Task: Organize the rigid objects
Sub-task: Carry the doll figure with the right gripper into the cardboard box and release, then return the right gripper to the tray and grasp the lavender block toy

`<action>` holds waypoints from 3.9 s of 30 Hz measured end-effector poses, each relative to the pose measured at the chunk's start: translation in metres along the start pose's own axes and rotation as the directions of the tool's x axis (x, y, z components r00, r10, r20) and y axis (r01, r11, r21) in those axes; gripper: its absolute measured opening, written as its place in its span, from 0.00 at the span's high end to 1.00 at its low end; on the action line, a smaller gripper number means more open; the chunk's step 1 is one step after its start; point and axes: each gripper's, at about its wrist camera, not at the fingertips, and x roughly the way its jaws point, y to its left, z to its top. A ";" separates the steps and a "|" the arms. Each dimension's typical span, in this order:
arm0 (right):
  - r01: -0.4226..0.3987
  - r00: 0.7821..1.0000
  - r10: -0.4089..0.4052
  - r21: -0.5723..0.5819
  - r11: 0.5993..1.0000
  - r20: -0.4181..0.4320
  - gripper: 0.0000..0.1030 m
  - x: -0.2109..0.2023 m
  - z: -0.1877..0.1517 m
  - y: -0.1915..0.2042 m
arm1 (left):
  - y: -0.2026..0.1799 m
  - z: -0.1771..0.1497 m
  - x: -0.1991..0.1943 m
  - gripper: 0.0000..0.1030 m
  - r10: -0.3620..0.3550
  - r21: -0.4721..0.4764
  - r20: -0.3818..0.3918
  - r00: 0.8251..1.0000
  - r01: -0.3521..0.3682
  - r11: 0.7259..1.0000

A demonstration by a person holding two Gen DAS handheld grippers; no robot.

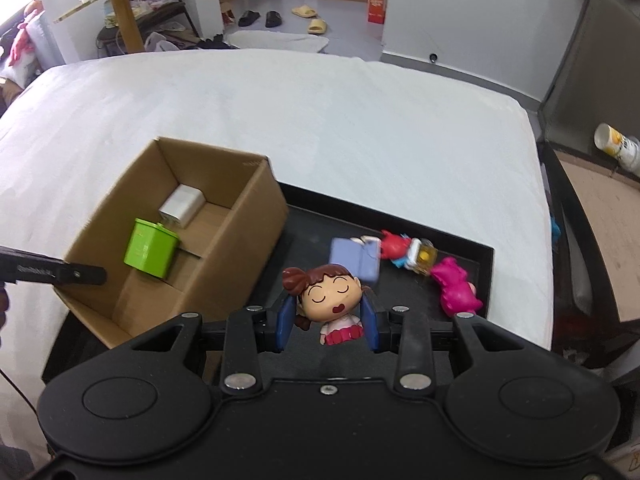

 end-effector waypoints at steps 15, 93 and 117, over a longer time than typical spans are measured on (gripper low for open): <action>-0.085 0.995 0.087 -0.047 0.995 0.039 0.66 0.001 0.035 0.046 | 0.003 0.003 0.002 0.79 -0.011 -0.009 -0.015 1.000 0.011 1.000; 0.000 0.997 -0.003 0.036 0.999 0.073 0.39 0.012 0.009 0.006 | 0.005 0.012 0.006 0.78 -0.005 -0.052 -0.039 0.999 0.003 0.999; -0.012 0.999 0.002 0.194 0.981 0.052 0.31 0.062 -0.008 -0.030 | 0.002 0.013 0.009 0.78 0.008 -0.054 -0.047 0.999 -0.010 0.999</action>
